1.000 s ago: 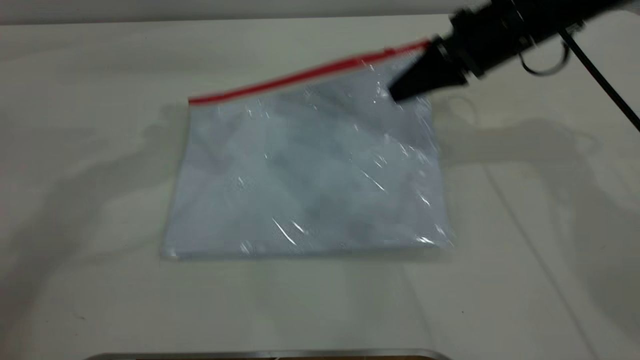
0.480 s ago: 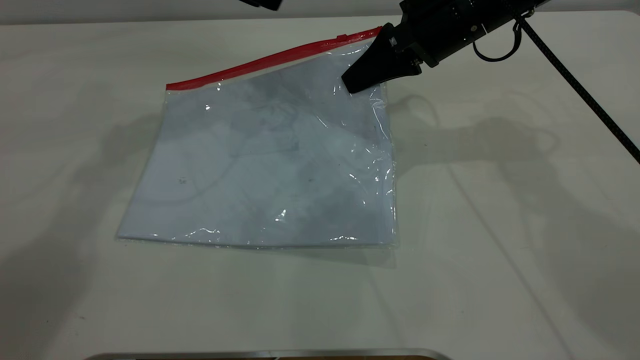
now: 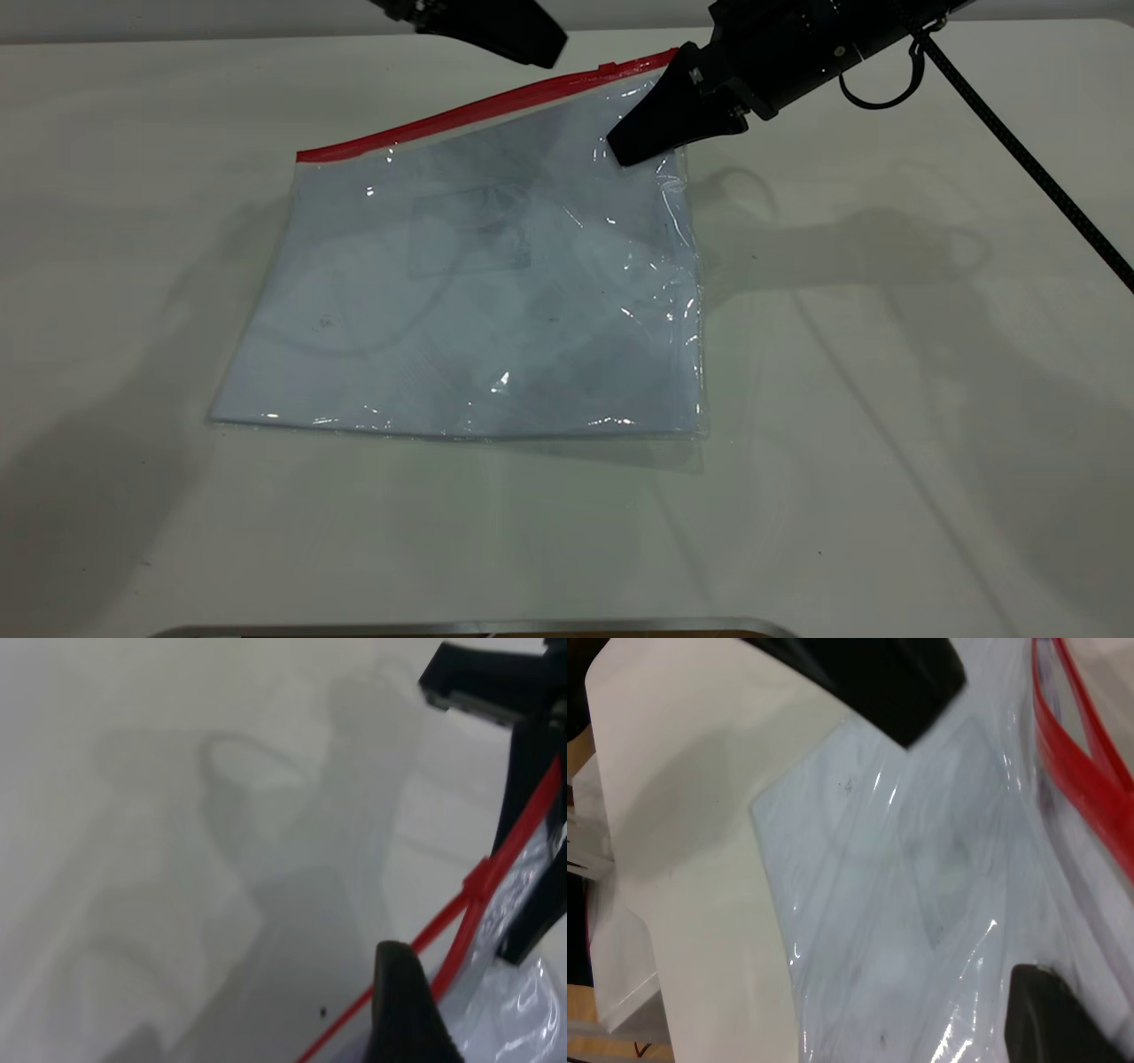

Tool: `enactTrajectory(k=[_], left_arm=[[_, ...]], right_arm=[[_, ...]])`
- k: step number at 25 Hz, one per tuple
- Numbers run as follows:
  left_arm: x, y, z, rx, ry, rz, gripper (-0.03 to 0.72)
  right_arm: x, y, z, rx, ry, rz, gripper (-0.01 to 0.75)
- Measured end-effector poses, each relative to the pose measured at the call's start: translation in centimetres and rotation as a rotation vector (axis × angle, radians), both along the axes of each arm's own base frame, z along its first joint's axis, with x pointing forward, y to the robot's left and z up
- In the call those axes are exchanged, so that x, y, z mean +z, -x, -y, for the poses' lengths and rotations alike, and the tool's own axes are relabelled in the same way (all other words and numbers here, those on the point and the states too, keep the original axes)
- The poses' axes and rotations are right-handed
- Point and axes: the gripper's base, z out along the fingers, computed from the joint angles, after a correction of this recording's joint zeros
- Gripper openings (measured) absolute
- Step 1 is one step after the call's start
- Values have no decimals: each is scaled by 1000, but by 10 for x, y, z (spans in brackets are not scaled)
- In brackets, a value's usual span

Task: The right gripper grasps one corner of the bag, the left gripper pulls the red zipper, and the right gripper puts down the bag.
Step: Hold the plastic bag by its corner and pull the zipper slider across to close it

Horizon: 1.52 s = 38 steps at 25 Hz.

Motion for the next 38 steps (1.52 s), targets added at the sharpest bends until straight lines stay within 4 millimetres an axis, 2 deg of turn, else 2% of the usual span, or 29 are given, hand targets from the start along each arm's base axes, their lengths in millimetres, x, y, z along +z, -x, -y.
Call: enactTrajectory(k=[6,10,15,22,33,36,38], left_arm=[[-2,1,16,-11,38,45,496],[-11,3,23,-12,22,45,496],[-16,2,24,14,31,37,492],[-14,1,25,26,50,34,423],[-25,6,33,1,55,12,413],[-26,5,34,6,57,18,378],[-26,4,34,21,60,23,313]], right_arm=[[0,0,0,-1,1,1,34],[0,0,0,-3,0,1,34],[0,0,0,-3,0,1,34],[0,0,0,-3,0,1,34],[0,0,0,-2,2,1,34],[0,0,0,-2,2,2,34],[0,-1,0,-5,5,4,34]])
